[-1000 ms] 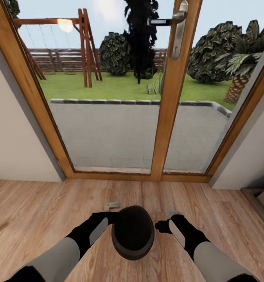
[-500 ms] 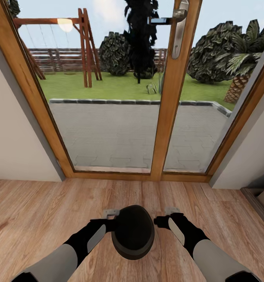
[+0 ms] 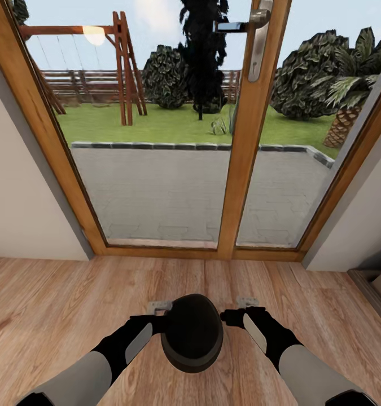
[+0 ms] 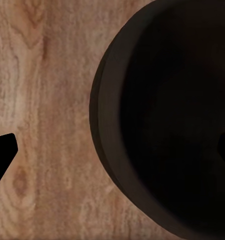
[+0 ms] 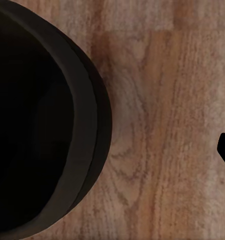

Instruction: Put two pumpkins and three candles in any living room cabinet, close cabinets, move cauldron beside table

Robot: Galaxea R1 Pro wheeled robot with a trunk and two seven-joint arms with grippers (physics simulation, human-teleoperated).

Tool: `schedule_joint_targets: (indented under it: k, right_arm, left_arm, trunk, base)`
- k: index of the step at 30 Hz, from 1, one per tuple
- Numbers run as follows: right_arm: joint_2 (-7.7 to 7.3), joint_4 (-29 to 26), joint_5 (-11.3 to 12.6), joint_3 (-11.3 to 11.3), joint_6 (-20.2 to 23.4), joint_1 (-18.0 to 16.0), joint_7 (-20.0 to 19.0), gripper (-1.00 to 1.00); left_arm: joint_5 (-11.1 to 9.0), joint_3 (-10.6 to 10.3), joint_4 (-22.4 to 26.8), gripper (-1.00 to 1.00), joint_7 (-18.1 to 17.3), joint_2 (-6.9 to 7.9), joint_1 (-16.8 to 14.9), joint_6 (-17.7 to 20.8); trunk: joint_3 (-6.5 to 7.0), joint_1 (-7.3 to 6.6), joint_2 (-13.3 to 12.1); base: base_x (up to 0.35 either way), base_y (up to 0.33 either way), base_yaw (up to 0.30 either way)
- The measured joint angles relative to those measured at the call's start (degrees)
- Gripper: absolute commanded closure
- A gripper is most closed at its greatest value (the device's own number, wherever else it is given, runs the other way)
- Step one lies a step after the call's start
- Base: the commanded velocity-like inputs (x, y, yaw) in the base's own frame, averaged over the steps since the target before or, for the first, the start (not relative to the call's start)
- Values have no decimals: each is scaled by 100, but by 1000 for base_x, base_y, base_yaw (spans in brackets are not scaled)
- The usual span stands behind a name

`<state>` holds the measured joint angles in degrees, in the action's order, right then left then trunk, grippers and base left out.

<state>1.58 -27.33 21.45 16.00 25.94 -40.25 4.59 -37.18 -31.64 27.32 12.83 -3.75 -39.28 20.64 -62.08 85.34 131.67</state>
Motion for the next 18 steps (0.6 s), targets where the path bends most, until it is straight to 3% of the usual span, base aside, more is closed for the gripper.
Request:
schedule_joint_targets:
  k: [18]
  right_arm:
    - [8,6,0,0,-9,0,-2,-100]
  left_arm:
    - [-17,9,-27,-100,0,-4,0,1]
  trunk:
    - [-323,395,722]
  base:
    - [0,0,0]
